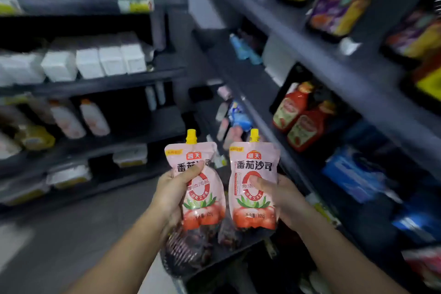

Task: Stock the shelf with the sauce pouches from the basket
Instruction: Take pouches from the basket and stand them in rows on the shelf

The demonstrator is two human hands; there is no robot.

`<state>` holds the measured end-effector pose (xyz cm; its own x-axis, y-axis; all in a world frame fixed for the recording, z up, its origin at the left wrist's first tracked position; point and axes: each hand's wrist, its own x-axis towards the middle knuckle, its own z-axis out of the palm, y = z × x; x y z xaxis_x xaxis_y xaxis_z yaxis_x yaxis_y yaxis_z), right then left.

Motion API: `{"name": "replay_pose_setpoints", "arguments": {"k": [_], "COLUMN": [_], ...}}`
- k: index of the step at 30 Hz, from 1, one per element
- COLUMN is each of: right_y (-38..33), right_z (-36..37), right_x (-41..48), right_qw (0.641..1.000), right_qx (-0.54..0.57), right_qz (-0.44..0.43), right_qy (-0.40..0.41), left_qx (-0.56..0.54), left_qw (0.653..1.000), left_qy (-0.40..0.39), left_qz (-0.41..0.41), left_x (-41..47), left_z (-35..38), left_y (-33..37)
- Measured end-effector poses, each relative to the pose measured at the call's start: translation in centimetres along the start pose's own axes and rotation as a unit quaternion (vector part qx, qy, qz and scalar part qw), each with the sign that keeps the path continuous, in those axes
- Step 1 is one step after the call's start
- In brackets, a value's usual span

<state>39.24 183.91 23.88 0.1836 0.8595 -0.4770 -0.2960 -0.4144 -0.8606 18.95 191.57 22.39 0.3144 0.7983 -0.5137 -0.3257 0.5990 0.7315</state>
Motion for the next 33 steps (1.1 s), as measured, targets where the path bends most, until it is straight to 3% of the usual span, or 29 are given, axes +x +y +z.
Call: {"name": "replay_pose_setpoints", "arguments": {"k": [8,12,17,23,33], "right_y": [-5.7,-7.6,-7.9,-5.3,4.5], "right_z": [-2.8,-4.9,-7.0,-9.7,-13.8], "right_x": [-14.0,-20.9,-29.3,-39.7,-60.5], "right_qw": [0.973,0.951,0.928,0.887,0.815], "right_qx": [0.042,0.062,0.071,0.078,0.134], "right_qz": [-0.162,-0.204,-0.248,-0.291,-0.334], "right_qy": [0.156,0.223,0.269,0.351,0.455], "left_qx": [0.025,0.094,0.129,0.133,0.204], "left_qw": [0.978,0.957,0.951,0.927,0.832], "left_qy": [-0.189,-0.268,-0.28,-0.35,-0.507], "left_qz": [-0.087,-0.058,0.01,-0.016,-0.092], "left_x": [-6.3,-10.5,-16.8,-24.3,-40.3], "left_z": [10.2,15.3,20.5,24.8,31.0], "left_y": [2.8,2.3,0.0,-4.5,-16.5]}}
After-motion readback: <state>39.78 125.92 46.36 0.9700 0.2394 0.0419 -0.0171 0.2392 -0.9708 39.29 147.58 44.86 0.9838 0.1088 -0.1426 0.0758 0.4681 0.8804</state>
